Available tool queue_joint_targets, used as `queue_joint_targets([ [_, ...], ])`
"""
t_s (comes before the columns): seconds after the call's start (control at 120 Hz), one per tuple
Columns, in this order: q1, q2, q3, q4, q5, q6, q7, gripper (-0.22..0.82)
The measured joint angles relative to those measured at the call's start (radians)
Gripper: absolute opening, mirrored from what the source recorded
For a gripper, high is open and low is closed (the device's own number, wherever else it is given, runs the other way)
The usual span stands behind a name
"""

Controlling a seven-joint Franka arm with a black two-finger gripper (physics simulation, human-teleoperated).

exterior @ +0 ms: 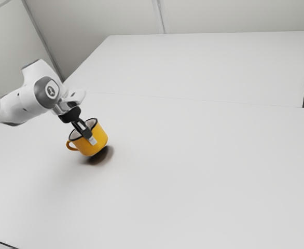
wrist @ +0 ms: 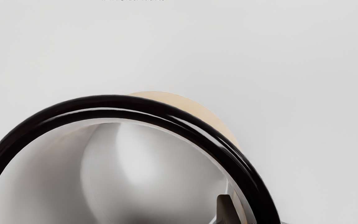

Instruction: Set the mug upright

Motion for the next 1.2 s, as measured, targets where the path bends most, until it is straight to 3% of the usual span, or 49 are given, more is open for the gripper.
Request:
queue_joint_targets([
  [0.317, 0.005, -0.100, -0.075, -0.178, 0.150, 0.208, -0.013, -0.16],
  [0.667, 0.006, -0.113, -0.089, -0.234, 0.184, 0.284, -0.025, -0.15],
  [0.7, 0.006, -0.113, -0.089, -0.236, 0.183, 0.286, -0.025, -0.12],
  [0.842, 0.003, -0.106, -0.087, -0.237, 0.175, 0.287, -0.017, 0.20],
  [0.933, 0.003, -0.106, -0.087, -0.237, 0.173, 0.287, -0.013, 0.34],
  [1.2, 0.007, -0.122, -0.096, -0.233, 0.186, 0.284, -0.054, 0.53],
])
